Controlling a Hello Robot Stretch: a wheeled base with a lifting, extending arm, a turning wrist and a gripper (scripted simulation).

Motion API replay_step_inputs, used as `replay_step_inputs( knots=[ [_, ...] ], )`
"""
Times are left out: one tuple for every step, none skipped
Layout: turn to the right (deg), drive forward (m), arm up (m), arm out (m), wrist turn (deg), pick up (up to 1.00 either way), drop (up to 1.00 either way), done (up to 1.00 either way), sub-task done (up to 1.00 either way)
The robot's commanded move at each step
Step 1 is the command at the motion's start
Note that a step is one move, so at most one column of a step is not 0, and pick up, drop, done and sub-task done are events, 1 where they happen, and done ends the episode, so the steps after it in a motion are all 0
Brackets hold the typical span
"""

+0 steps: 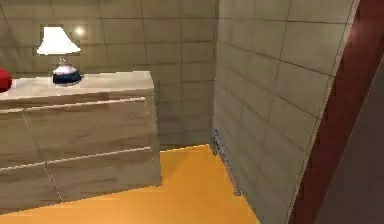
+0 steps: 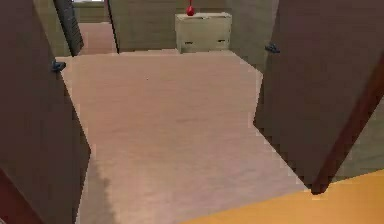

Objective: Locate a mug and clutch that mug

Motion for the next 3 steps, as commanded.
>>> replay_step_inputs(
  knots=[
    [45.0, 0.0, 0.0, 0.0, 0.0, 0.0, 0.0, 0.0, 0.0],
    [39.0, 0.0, 0.0, 0.0, 0.0, 0.0, 0.0, 0.0, 0.0],
    [0.0, 0.4, 0.0, 0.0, 0.0, 0.0, 0.0, 0.0, 0.0]
  ],
)
